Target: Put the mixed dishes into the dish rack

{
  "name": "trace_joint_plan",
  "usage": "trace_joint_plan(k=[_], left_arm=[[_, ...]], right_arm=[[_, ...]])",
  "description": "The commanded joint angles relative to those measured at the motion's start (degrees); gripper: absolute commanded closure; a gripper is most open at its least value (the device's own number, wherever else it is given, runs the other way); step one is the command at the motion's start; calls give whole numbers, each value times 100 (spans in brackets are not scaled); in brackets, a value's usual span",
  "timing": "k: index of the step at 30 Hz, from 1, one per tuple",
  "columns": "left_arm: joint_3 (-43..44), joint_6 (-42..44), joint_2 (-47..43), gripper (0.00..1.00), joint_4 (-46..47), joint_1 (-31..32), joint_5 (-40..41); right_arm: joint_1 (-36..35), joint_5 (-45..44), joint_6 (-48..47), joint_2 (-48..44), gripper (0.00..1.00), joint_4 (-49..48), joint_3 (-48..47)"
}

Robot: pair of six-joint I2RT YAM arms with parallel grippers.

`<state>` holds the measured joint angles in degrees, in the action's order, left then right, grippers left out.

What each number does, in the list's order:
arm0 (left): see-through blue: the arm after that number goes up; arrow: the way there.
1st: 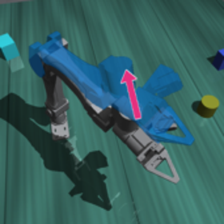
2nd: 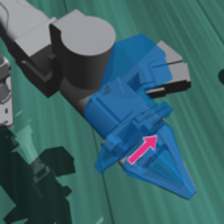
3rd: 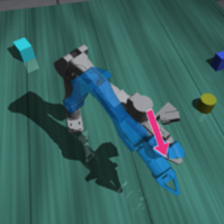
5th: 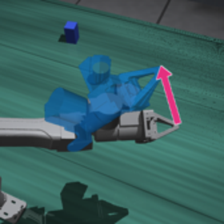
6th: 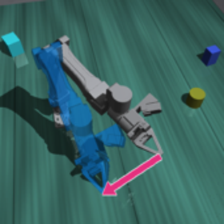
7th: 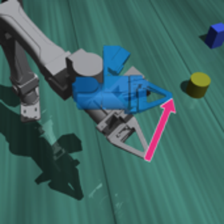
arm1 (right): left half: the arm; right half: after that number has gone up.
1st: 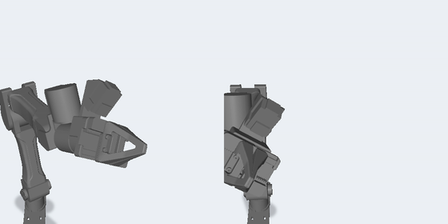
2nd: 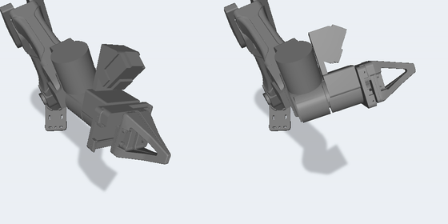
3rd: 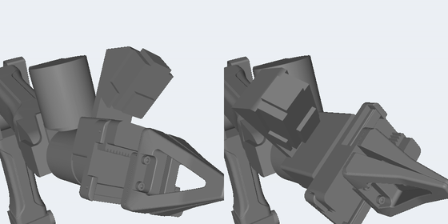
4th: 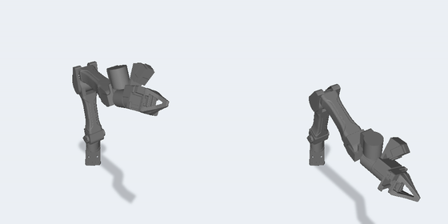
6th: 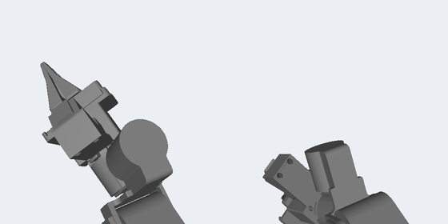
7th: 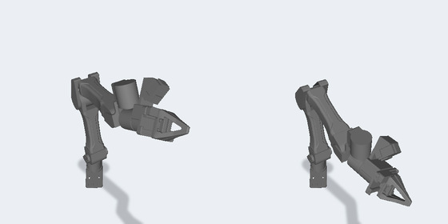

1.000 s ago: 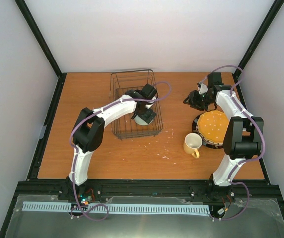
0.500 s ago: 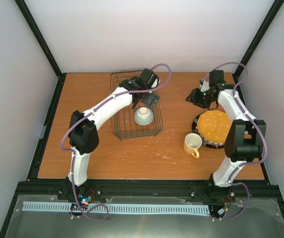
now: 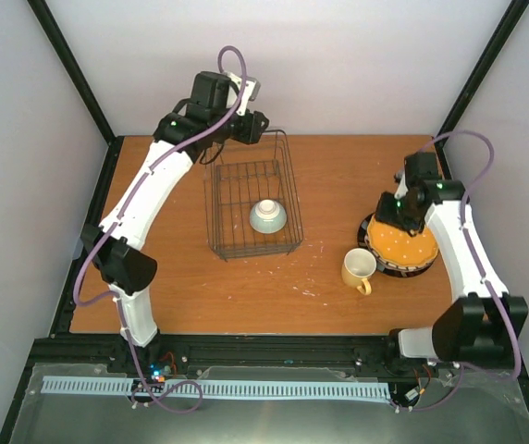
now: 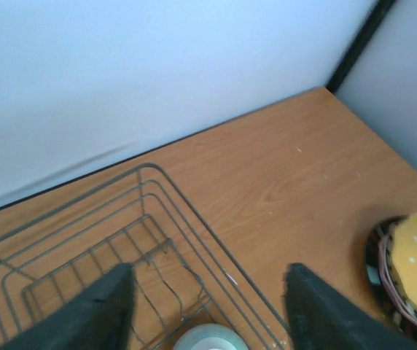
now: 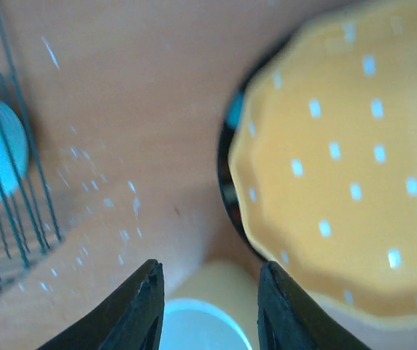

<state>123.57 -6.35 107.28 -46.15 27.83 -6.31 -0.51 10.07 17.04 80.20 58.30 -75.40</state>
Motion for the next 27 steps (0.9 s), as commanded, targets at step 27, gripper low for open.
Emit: trace_joint_plan(k=[27], left_arm=[[-1683,-146,-992,50,422,117,-574]], right_arm=[[-1264,-1417,-58,-433,62,709,1511]])
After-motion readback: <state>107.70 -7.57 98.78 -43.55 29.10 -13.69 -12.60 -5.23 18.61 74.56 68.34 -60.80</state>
